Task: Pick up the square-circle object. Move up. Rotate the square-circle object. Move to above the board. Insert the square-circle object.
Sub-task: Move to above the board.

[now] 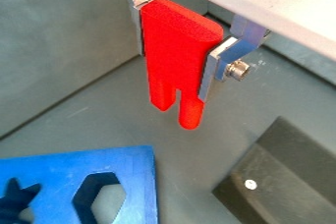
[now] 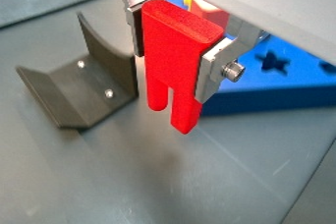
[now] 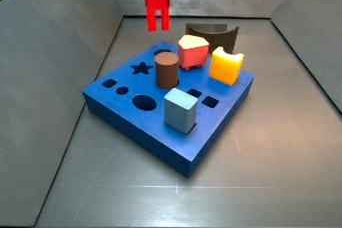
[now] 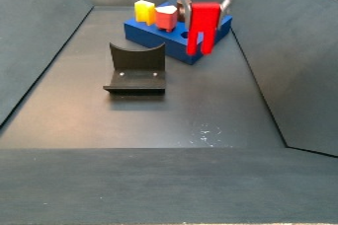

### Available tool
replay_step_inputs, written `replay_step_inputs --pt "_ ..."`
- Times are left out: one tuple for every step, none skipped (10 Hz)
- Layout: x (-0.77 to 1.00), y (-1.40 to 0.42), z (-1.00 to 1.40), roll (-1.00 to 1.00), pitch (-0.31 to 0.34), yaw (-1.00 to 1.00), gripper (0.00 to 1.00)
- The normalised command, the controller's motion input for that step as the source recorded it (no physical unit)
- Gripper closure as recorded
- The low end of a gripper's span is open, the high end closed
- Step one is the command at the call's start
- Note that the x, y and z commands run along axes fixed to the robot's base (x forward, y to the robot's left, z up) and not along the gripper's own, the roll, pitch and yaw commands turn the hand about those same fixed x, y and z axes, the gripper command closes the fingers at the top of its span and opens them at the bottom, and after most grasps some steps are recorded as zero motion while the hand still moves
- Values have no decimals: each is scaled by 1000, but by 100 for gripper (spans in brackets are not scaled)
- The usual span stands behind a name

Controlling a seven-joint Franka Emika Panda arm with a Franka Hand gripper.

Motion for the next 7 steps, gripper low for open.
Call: replay_step_inputs --pt "176 -42 1000 -135 72 4 100" --pt "169 -41 1000 -125 68 -3 100" --pt "164 -39 1000 -121 66 -3 100" --pt "154 -37 1000 -115 69 -1 100" --pt "145 -37 1000 -111 68 3 100" --pt "136 -35 1000 -108 69 8 100" --pt "129 -34 1000 -106 70 10 100"
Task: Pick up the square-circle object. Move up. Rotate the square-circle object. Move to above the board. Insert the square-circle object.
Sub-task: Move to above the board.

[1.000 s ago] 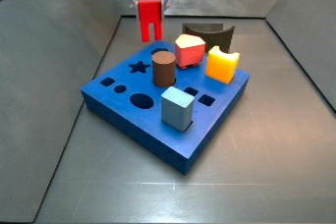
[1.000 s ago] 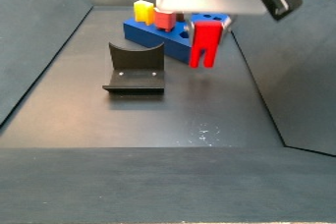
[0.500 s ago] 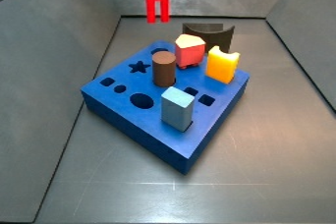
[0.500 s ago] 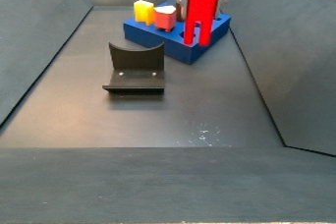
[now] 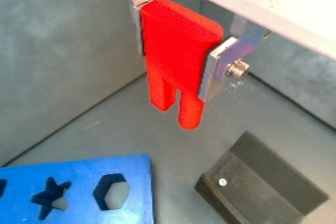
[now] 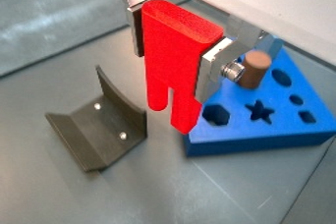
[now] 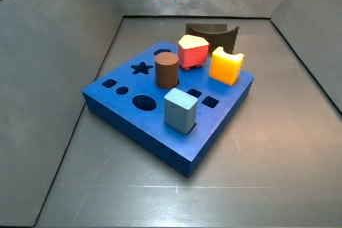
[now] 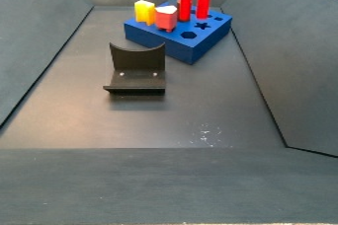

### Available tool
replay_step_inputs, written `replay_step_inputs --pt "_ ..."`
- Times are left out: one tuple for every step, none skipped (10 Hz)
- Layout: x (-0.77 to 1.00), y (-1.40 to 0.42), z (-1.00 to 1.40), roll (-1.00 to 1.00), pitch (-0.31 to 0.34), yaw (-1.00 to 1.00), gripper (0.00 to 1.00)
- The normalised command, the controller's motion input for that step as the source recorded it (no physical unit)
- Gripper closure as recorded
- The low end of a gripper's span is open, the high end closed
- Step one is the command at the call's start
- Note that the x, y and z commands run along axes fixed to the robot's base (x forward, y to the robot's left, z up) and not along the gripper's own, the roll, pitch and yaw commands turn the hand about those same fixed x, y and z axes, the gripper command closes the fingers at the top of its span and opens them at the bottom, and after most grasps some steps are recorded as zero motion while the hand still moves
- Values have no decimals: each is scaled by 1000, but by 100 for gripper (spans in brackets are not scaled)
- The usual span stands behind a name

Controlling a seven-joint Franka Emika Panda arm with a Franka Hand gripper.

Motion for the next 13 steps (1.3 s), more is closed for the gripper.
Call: replay_step_inputs --pt "117 -34 1000 -99 68 12 100" --pt "102 -31 1000 -91 69 14 100" --pt "92 -30 1000 -86 70 16 100" --pt "84 -28 1000 -83 70 18 100" --pt "56 -19 834 -76 72 23 100" --pt "41 -13 720 -72 75 25 100" --pt "26 -5 503 -68 77 29 100" --pt "22 -3 395 -67 78 30 100" --pt "-49 -1000 59 323 353 -336 100" --pt "-43 -1000 22 335 315 -310 100" --pt "-40 -1000 36 307 251 -185 100" --pt "-34 -1000 43 162 192 -78 100" --pt "-28 -1000 41 130 164 -48 100"
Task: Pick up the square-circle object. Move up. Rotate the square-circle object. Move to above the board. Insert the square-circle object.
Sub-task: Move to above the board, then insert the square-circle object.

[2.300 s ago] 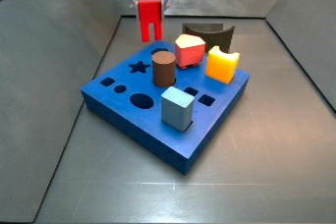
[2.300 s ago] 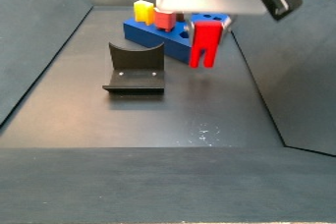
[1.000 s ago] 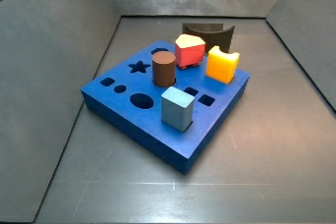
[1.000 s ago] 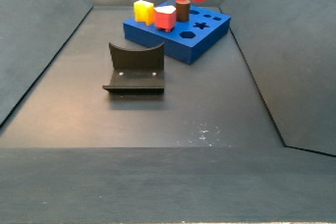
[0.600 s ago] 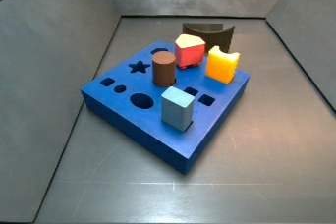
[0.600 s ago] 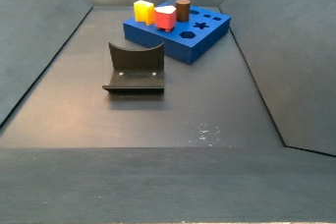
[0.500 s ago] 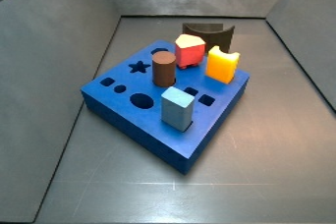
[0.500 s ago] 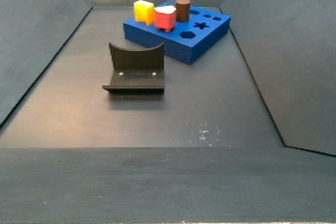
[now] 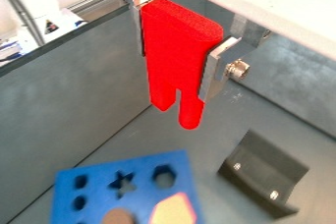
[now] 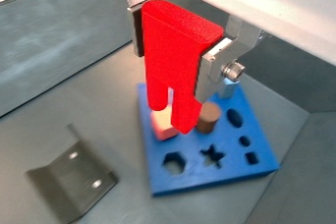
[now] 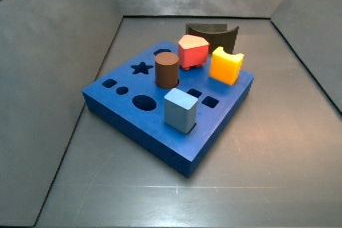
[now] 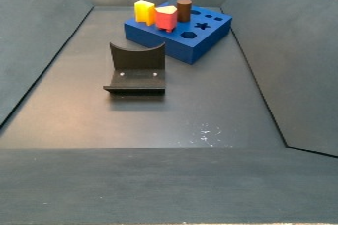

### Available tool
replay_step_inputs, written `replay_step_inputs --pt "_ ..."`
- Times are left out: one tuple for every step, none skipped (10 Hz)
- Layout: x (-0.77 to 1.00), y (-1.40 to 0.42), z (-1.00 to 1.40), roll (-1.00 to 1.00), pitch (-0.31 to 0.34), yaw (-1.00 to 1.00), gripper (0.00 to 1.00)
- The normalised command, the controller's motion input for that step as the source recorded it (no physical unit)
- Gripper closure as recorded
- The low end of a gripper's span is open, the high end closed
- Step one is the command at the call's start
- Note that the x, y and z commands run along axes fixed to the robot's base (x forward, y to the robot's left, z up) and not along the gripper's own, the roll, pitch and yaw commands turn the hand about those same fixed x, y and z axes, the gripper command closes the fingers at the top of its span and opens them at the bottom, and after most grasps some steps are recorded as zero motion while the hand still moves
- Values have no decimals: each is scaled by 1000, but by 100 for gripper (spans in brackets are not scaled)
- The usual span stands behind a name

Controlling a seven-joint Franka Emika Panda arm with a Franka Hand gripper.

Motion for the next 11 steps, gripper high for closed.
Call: replay_step_inputs --pt "-17 -1000 43 97 134 -20 100" --pt "-5 -1000 51 75 132 -8 100" --pt "18 -1000 55 51 130 5 100" --pt "33 -1000 56 42 129 5 100" --pt "67 -1000 63 37 136 11 100" --pt "92 -729 53 38 143 13 100" --pt "104 -354 34 50 148 8 100" --pt "99 -251 31 59 144 6 100" --pt "0 0 0 -13 0 0 100" --pt "0 -43 0 3 0 0 100" --pt "-66 -57 -57 -1 -29 49 100"
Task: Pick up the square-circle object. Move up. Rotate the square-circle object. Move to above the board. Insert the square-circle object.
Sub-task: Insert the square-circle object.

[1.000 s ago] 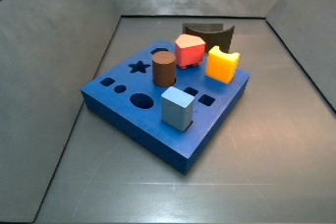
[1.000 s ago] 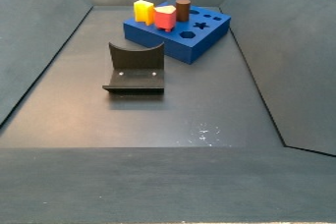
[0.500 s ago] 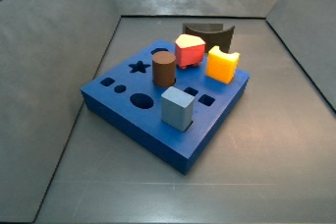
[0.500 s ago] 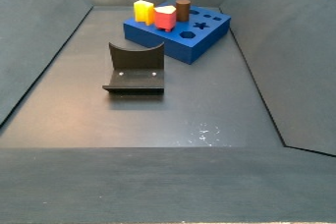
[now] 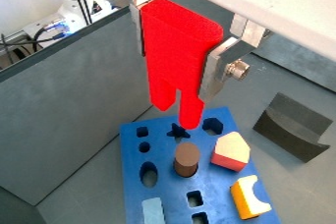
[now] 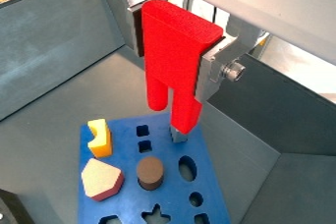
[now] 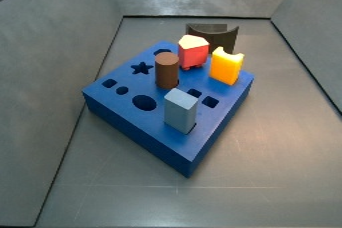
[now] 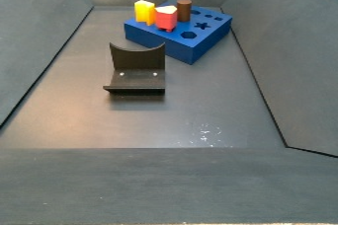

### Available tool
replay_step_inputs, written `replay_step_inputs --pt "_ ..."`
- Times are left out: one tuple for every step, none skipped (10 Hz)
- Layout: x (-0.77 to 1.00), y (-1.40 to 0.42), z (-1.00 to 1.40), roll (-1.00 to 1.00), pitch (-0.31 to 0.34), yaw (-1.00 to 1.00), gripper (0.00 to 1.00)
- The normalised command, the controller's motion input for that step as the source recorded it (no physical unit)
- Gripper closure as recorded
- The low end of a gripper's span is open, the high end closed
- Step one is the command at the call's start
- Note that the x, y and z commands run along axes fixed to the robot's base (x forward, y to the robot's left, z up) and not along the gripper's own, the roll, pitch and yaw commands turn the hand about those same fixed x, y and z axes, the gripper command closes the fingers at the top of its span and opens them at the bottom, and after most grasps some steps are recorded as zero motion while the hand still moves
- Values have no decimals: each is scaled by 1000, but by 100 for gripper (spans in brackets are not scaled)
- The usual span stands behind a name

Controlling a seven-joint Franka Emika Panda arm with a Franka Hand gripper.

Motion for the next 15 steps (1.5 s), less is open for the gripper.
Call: replay_step_inputs --pt "0 -60 -294 -124 -106 -960 100" --pt "-6 -34 -403 -107 -76 -969 100" --pt "0 -20 -409 -54 -69 -1000 100" --pt "0 -17 -426 -49 -56 -1000 100" --pt "0 -9 -517 -39 0 -1000 100" --pt "0 -80 -566 -34 10 -940 100" --pt "-246 -34 -691 -67 44 -751 100" --pt "-563 0 -703 -103 17 -560 100" --pt "0 0 -20 0 -3 0 100" --pt "-329 163 -543 -20 -60 0 100" --pt "-400 257 -680 -66 -89 11 100" --pt "-266 166 -563 -103 -104 94 100" --pt "-366 89 -509 -76 -130 111 100" --pt "-409 17 -449 -53 -139 109 100" --pt "-323 0 -371 -59 -140 71 100"
